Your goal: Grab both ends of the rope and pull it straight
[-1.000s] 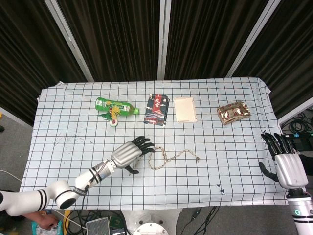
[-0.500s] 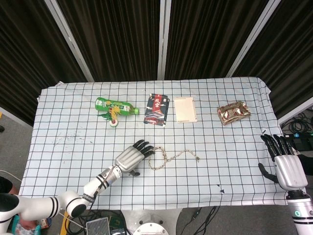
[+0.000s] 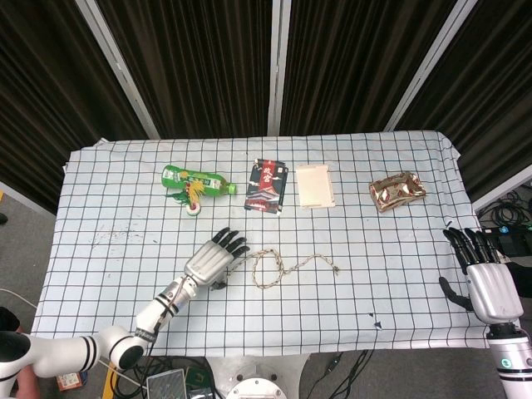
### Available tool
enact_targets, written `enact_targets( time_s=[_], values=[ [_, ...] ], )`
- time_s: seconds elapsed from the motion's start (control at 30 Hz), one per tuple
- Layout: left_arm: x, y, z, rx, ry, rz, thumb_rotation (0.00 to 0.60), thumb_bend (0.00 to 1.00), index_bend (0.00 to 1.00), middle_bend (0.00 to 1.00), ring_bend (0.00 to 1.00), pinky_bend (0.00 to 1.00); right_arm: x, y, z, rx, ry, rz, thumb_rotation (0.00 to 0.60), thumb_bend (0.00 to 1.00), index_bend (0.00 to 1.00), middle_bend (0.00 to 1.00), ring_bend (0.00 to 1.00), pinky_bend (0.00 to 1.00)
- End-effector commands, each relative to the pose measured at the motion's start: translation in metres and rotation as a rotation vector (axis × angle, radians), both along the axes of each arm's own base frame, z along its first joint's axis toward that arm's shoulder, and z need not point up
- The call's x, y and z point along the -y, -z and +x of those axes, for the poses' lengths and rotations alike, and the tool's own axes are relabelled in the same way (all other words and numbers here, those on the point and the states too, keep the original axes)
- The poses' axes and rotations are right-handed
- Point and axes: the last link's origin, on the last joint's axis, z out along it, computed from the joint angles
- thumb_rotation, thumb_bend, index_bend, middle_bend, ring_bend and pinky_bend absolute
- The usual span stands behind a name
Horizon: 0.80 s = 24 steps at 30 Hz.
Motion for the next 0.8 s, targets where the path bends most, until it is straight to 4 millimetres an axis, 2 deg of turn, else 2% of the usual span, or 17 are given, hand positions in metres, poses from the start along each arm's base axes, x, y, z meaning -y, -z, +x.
enact_targets(
  time_s=[0.03, 0.43, 0.57, 0.67, 0.8],
  values=[
    [-0.004, -0.004, -0.006, -0.016, -0.013, 0.02, 0.6, 0.04, 0.16, 0.08, 0.0, 0.0, 0.0, 0.0, 0.0, 0.0, 0.0, 0.0, 0.6, 0.27, 0.04, 0.08, 0.0, 0.0],
    [-0.024, -0.014, -0.024, -0.023, -0.096, 0.111, 0.6, 0.04, 0.17, 0.08, 0.0, 0.0, 0.0, 0.002, 0.002, -0.001, -0.003, 0.003, 0.6, 0.27, 0.04, 0.08, 0.0, 0.0],
    [-0.021, -0.016, -0.023, 0.042, -0.15, 0.089, 0.6, 0.06, 0.27, 0.08, 0.0, 0.0, 0.0, 0.002, 0.003, 0.0, -0.005, 0.003, 0.6, 0.27, 0.04, 0.08, 0.0, 0.0],
    [-0.016, -0.015, -0.02, 0.101, -0.187, 0.037, 0.6, 0.14, 0.36, 0.08, 0.0, 0.0, 0.0, 0.002, 0.003, 0.0, -0.005, 0.005, 0.6, 0.27, 0.04, 0.08, 0.0, 0.0],
    [-0.014, -0.012, -0.018, 0.135, -0.219, -0.007, 0.6, 0.2, 0.41, 0.08, 0.0, 0.0, 0.0, 0.002, 0.002, 0.0, -0.003, 0.006, 0.6, 0.27, 0.04, 0.08, 0.0, 0.0]
  ],
)
